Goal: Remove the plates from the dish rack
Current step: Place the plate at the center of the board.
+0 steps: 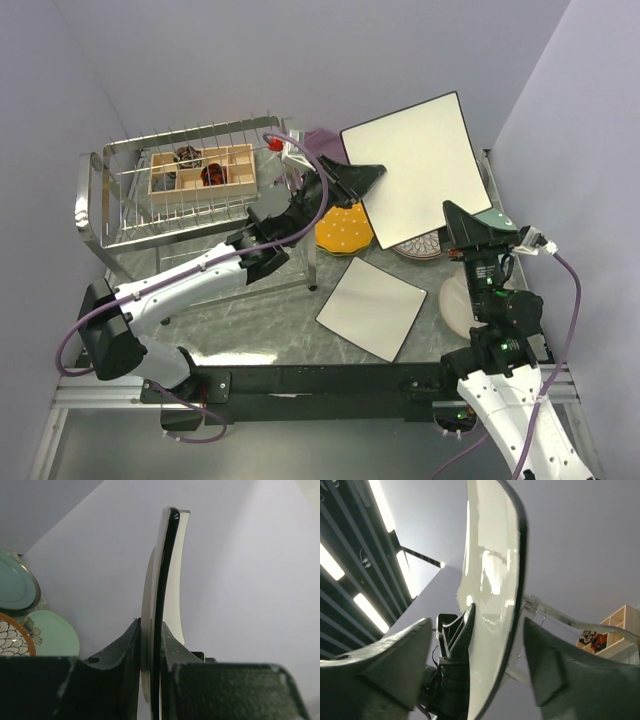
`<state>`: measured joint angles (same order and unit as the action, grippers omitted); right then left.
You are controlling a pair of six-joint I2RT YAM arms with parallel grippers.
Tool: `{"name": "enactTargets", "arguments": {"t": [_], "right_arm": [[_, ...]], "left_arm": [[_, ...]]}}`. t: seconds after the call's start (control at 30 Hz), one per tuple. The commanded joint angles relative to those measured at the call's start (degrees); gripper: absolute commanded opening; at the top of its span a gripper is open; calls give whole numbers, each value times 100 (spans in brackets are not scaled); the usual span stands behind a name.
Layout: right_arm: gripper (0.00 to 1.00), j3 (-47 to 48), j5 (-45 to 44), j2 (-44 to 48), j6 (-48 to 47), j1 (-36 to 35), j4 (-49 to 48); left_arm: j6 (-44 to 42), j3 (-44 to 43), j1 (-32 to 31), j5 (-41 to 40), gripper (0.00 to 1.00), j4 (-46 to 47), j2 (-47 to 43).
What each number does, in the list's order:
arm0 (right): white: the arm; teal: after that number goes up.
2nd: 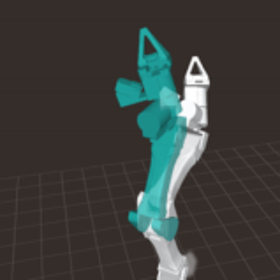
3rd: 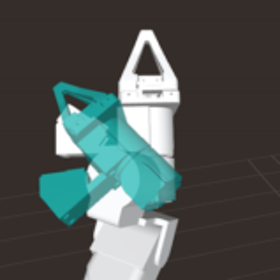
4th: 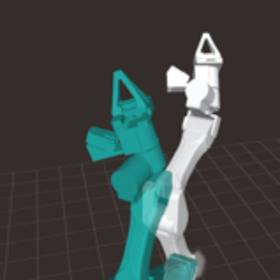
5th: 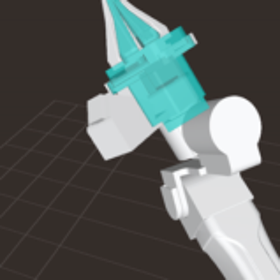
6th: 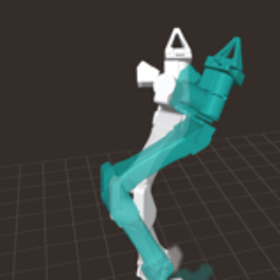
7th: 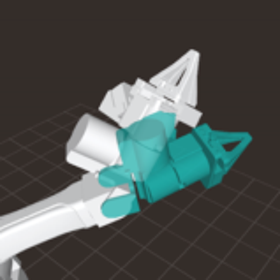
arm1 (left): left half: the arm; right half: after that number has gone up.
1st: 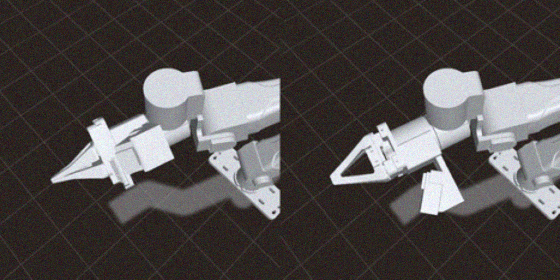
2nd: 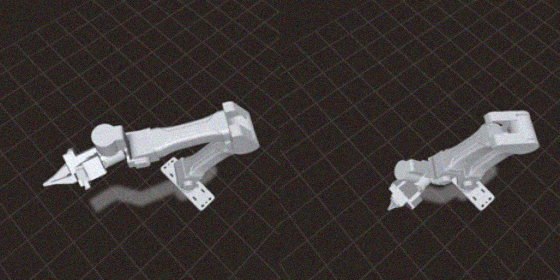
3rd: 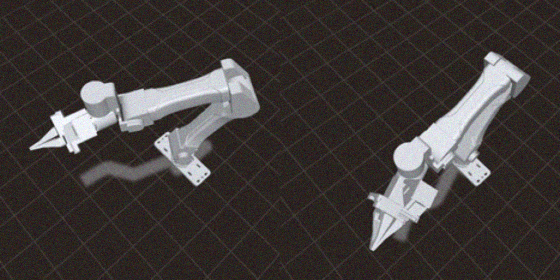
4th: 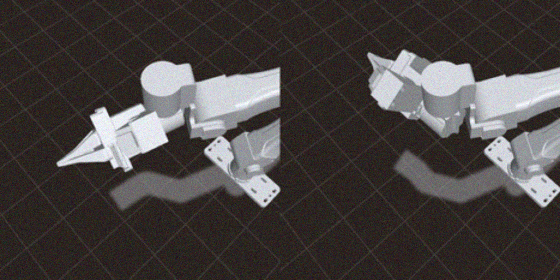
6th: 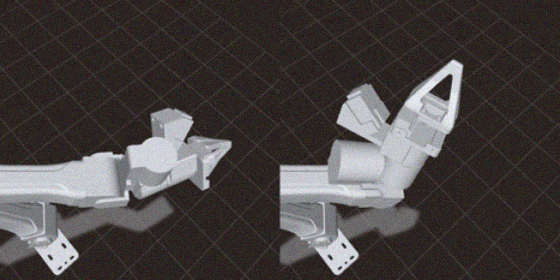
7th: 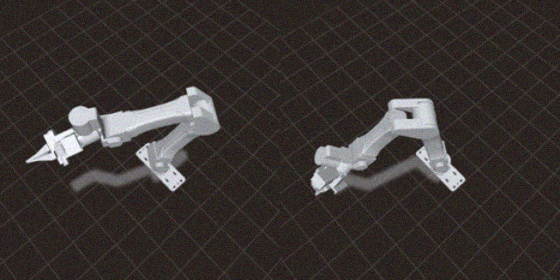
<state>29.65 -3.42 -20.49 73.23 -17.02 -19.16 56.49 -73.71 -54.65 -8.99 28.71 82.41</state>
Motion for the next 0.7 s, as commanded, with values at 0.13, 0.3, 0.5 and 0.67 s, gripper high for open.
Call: {"name": "enactTargets", "arguments": {"t": [0.13,0.3,0.5,0.67], "right_arm": [[65,-91,148,-402,472,-47,-660],[52,-143,210,-395,596,-39,-791],[0,-258,122,-157,569,-47,-748],[0,-319,131,176,640,-47,-607]], "left_arm": [[152,-81,-168,-50,1,1849,-129],[-24,-108,-291,-85,1,1831,-120],[-155,-64,-406,-59,1,1849,-102],[-393,-293,-502,301,23,1436,-129]]}}
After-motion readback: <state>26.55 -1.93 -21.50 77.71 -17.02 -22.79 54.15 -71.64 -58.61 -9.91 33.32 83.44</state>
